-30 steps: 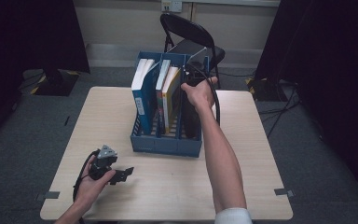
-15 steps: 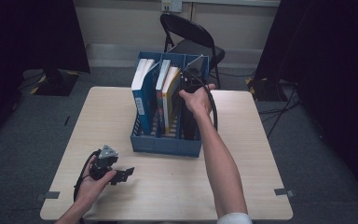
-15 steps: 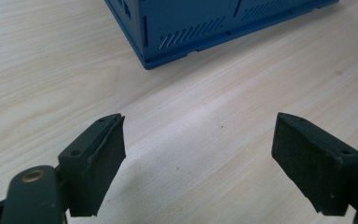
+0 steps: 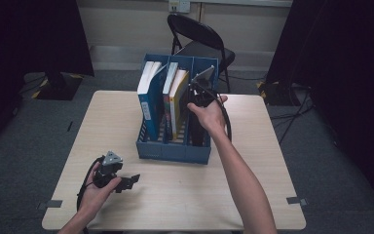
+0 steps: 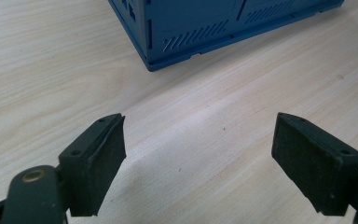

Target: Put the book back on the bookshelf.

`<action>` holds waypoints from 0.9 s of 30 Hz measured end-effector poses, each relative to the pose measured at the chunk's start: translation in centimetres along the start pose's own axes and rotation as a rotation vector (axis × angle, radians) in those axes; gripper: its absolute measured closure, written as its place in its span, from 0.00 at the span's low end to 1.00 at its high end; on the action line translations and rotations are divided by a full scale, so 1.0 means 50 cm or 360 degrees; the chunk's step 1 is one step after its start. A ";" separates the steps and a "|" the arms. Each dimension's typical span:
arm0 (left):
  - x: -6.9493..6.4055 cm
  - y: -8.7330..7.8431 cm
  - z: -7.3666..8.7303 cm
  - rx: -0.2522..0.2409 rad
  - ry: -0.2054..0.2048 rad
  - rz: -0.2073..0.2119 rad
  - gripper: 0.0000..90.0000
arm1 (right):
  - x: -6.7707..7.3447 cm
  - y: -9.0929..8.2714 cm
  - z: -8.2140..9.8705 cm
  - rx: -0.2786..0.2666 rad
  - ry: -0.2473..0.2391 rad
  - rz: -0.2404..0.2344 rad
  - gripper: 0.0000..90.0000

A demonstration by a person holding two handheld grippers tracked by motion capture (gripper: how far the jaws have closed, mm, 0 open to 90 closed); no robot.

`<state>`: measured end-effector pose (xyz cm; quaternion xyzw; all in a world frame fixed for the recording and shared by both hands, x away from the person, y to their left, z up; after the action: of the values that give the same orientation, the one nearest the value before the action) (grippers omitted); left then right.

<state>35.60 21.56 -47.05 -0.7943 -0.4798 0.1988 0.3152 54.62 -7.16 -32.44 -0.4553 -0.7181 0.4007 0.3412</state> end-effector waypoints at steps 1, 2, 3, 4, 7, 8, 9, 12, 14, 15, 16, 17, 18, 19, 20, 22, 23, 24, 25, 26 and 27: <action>0.000 0.000 0.000 0.0002 0.0002 -0.0001 0.19 | 0.000 -0.003 0.005 -0.0013 -0.0006 -0.0009 0.43; -0.001 0.000 0.000 0.0002 0.0003 -0.0001 0.19 | 0.001 -0.005 0.011 -0.0024 -0.0016 -0.0021 0.43; -0.002 0.000 0.000 0.0000 -0.0001 -0.0002 0.19 | 0.001 -0.007 0.018 -0.0037 -0.0033 -0.0031 0.42; -0.003 0.001 0.000 0.0000 0.0001 0.0001 0.19 | 0.000 -0.009 0.026 -0.0055 -0.0039 -0.0052 0.42; -0.002 0.002 0.000 0.0016 0.0015 -0.0002 0.19 | -0.002 -0.009 0.046 -0.0084 -0.0082 -0.0081 0.42; -0.002 0.002 0.000 0.0016 0.0011 0.0002 0.19 | -0.004 -0.010 0.051 -0.0102 -0.0089 -0.0100 0.43; -0.002 0.001 0.000 0.0008 0.0004 -0.0001 0.19 | -0.006 -0.011 0.055 -0.0113 -0.0085 -0.0116 0.44; 0.000 -0.001 0.000 0.0004 -0.0008 -0.0003 0.19 | -0.017 -0.012 0.074 -0.0189 -0.0084 -0.0169 0.45; 0.003 -0.002 0.000 0.0005 -0.0009 -0.0003 0.19 | -0.020 -0.010 0.088 -0.0268 -0.0086 -0.0190 0.45; 0.003 -0.002 0.000 -0.0002 -0.0017 -0.0008 0.19 | -0.021 -0.008 0.096 -0.0302 -0.0094 -0.0196 0.45; 0.004 -0.003 0.000 -0.0001 -0.0014 -0.0007 0.19 | -0.022 -0.006 0.102 -0.0318 -0.0097 -0.0199 0.46; 0.004 -0.003 0.000 0.0002 -0.0016 -0.0007 0.19 | -0.023 -0.003 0.113 -0.0354 -0.0110 -0.0206 0.46; 0.004 -0.003 0.000 0.0003 -0.0012 -0.0008 0.19 | -0.026 -0.001 0.121 -0.0379 -0.0108 -0.0226 0.47; 0.004 -0.003 0.000 0.0002 -0.0017 -0.0004 0.19 | -0.030 0.000 0.127 -0.0395 -0.0105 -0.0247 0.48; 0.004 -0.003 0.000 0.0003 -0.0019 -0.0005 0.19 | -0.034 0.001 0.137 -0.0432 -0.0107 -0.0272 0.48; 0.003 -0.003 0.000 0.0002 -0.0032 0.0009 0.19 | -0.038 0.003 0.152 -0.0471 -0.0124 -0.0301 0.48; 0.002 -0.003 0.000 -0.0004 -0.0034 0.0010 0.19 | -0.039 0.004 0.159 -0.0497 -0.0124 -0.0312 0.48; 0.002 -0.005 -0.001 -0.0002 -0.0024 0.0007 0.19 | -0.040 0.005 0.164 -0.0518 -0.0135 -0.0315 0.49; 0.001 -0.005 -0.001 -0.0002 -0.0021 0.0006 0.19 | -0.041 0.006 0.172 -0.0560 -0.0143 -0.0315 0.51; 0.000 -0.005 -0.001 -0.0003 -0.0019 0.0008 0.19 | -0.042 0.007 0.178 -0.0592 -0.0154 -0.0312 0.51; -0.001 -0.004 0.000 -0.0009 -0.0023 0.0002 0.19 | -0.043 0.010 0.186 -0.0627 -0.0169 -0.0311 0.51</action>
<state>35.46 21.59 -46.89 -0.7939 -0.4822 0.2034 0.3095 47.62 -11.47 -37.27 -0.4198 -0.8401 0.2411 0.2447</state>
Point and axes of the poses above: each handheld gripper's, and its own axes: y roughly forward along the jaws, z roughly out of its underside, x roughly to its left, the point moved 1 cm from there along y, roughly forward along the jaws, and after that the axes turned 8 degrees about -z, right-handed, at the moved point
